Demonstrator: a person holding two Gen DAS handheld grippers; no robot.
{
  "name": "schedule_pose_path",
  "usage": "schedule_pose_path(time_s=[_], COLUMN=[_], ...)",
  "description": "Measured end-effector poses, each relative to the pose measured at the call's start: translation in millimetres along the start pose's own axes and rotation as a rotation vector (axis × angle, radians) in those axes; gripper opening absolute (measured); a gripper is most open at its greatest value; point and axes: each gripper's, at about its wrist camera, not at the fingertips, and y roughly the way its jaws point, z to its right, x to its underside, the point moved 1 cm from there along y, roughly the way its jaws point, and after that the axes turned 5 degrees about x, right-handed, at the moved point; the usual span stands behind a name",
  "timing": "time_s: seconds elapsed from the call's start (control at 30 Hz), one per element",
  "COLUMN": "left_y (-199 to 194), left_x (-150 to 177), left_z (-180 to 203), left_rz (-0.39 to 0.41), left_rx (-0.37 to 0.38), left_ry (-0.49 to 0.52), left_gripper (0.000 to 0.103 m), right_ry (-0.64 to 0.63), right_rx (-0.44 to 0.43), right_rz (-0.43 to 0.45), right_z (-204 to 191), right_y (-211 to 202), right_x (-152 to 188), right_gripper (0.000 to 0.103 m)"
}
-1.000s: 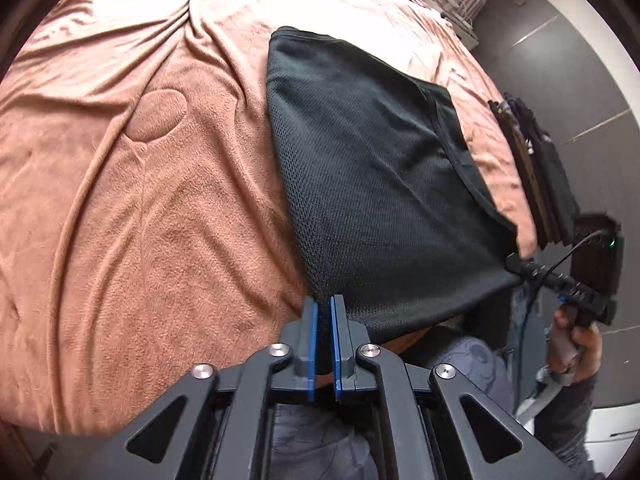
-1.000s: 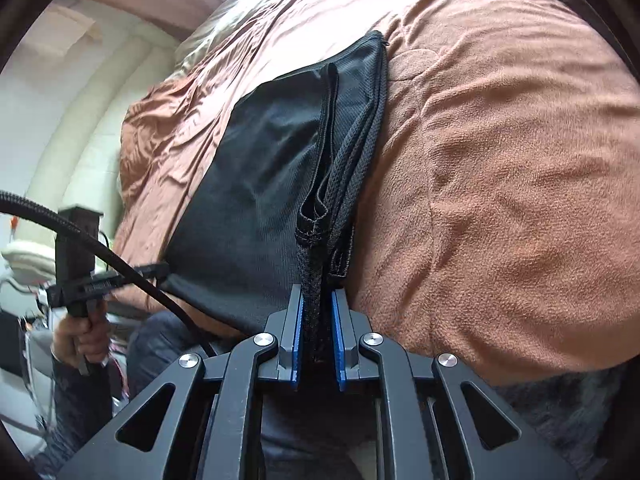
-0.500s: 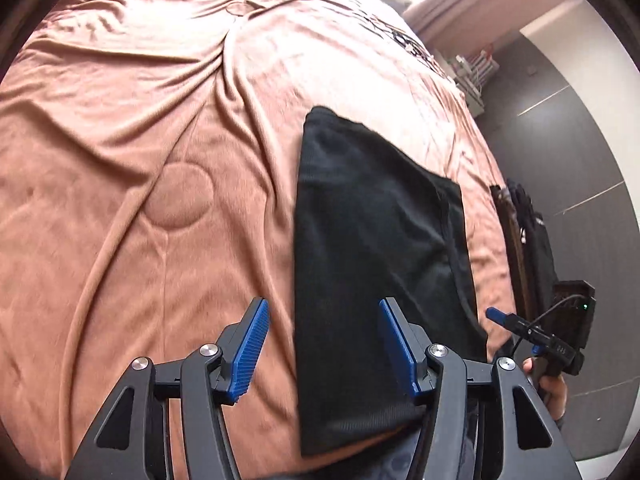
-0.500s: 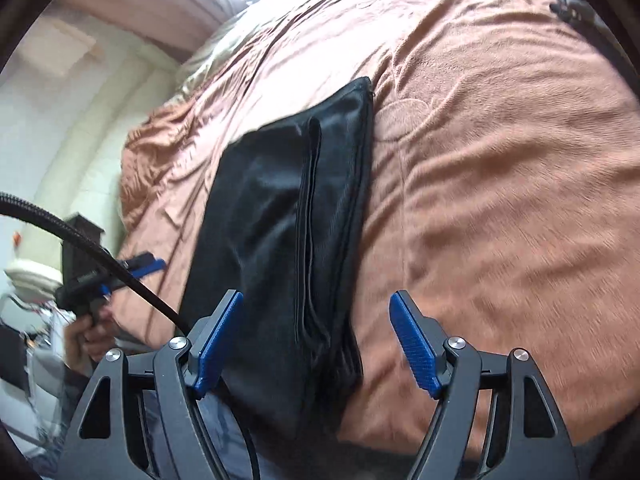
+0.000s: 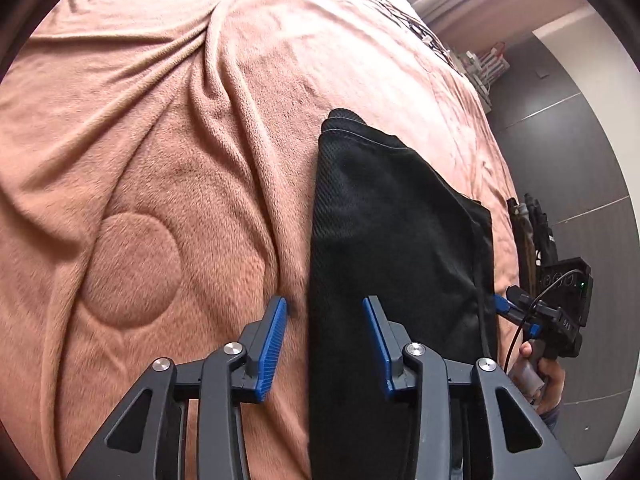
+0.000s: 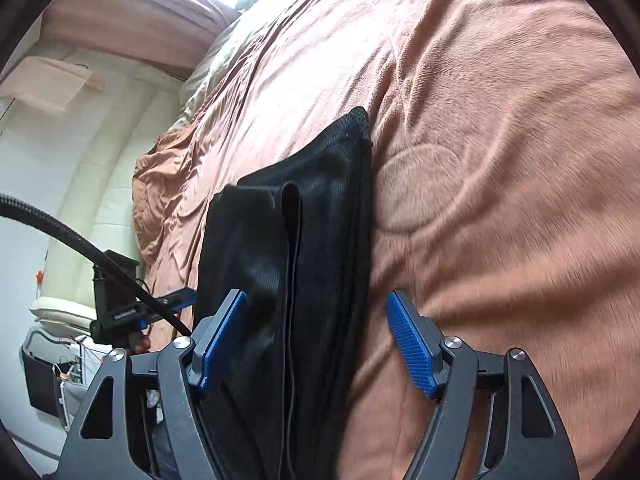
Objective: Fold small clothes
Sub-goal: 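Open both grippers and pull them back from the folded shirt, then close the left gripper on the shirt end while the right gripper grips it too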
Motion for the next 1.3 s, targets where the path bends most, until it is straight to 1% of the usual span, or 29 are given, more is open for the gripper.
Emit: schedule_pose_path(time_s=[0.07, 0.13, 0.23, 0.3, 0.43, 0.53, 0.63, 0.73, 0.77, 0.8, 0.83, 0.9, 0.97, 1.03, 1.13, 1.3], left_y=[7, 10, 15, 19, 24, 29, 36, 42, 43, 44, 45, 44, 41, 34, 18, -11], left_x=[-7, -13, -25, -33, -47, -56, -65, -72, -73, -74, -74, -74, -73, -72, -72, -66], left_z=[-2, -3, -3, -2, -1, -1, -3, 0, 1, 1, 2, 3, 6, 13, 23, 44], left_rz=[-0.004, 0.0, 0.006, 0.002, 0.001, 0.008, 0.01, 0.021, 0.023, 0.026, 0.03, 0.038, 0.045, 0.052, 0.075, 0.108], left_rx=[0.011, 0.033, 0.052, 0.054, 0.052, 0.058, 0.073, 0.068, 0.064, 0.058, 0.051, 0.042, 0.04, 0.041, 0.056, 0.061], left_ry=[-0.007, -0.012, -0.024, -0.022, -0.015, -0.021, -0.034, -0.024, -0.024, -0.025, -0.027, -0.028, -0.025, -0.009, 0.009, 0.053], left_gripper=[0.038, 0.038, 0.038, 0.037, 0.036, 0.028, 0.027, 0.025, 0.023, 0.021, 0.018, 0.014, 0.008, 0.007, 0.006, 0.005], right_ry=[0.016, 0.045, 0.051, 0.046, 0.017, -0.014, -0.04, -0.074, -0.094, -0.105, -0.111, -0.125, -0.142, -0.169, -0.207, -0.267], right_rx=[-0.026, -0.082, -0.145, -0.164, -0.155, -0.125, -0.099, -0.057, -0.03, -0.004, 0.023, 0.061, 0.081, 0.107, 0.124, 0.145], right_rz=[-0.004, -0.009, -0.031, -0.039, -0.052, -0.055, -0.057, -0.05, -0.043, -0.038, -0.037, -0.042, -0.045, -0.031, -0.007, 0.027], right_z=[3, 8, 14, 14, 9, 3, -6, -13, -17, -19, -21, -26, -37, -48, -68, -97], right_y=[6, 10, 22, 29, 41, 46, 51, 48, 50, 48, 50, 51, 52, 46, 35, 9], right_x=[-6, -11, -18, -22, -31, -37, -45, -46, -47, -45, -45, -43, -42, -38, -34, -19], right_gripper=[0.062, 0.062, 0.062, 0.061, 0.059, 0.054, 0.053, 0.052, 0.047, 0.036, 0.031, 0.016, 0.008, 0.007, 0.007, 0.007])
